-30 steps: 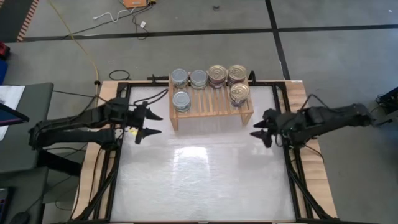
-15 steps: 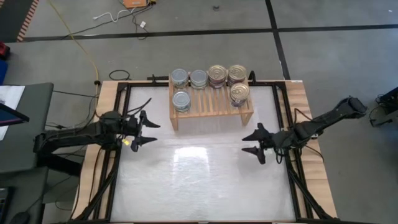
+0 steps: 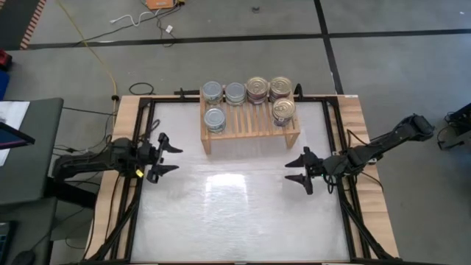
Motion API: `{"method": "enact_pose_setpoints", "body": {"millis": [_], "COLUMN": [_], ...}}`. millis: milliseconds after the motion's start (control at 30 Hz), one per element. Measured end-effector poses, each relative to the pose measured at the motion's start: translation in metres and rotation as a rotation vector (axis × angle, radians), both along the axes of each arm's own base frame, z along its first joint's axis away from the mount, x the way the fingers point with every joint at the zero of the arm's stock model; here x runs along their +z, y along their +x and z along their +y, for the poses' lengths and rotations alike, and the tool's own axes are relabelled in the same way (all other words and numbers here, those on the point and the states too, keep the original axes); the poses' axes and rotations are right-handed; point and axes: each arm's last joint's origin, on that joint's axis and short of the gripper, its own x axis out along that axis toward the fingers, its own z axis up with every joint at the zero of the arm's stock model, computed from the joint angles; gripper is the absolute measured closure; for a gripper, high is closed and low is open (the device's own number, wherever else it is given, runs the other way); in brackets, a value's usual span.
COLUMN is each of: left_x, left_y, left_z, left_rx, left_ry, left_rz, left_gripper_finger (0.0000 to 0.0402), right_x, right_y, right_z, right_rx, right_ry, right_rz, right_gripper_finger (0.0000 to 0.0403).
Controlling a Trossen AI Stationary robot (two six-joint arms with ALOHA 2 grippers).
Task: Stack canned seafood by type on shelf
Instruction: Return to Home Position
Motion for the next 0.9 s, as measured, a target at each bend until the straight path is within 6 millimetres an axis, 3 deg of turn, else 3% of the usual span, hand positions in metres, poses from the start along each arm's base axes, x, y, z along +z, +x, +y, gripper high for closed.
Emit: {"method": "enact_pose_setpoints", "body": {"millis": [367, 900], "left_x": [-0.001, -0.009], "left_y": [-0.001, 0.0], "left_z": [-0.007, -0.007], "left_rx": [-0.068, -0.07], "left_ry": [0.052, -0.026], "left_rz": [-0.005, 0.117], "left_gripper_finger": [0.013, 0.013], "right_x": [0.003, 0.003], "right_y": [-0.001, -0.009], "right_z": [0.0, -0.004], "right_rx": [0.012, 0.08], "right_ry": [-0.018, -0.209], "right_rz": [-0.021, -0.083], "right_gripper_finger": [0.0137, 0.0137]}}
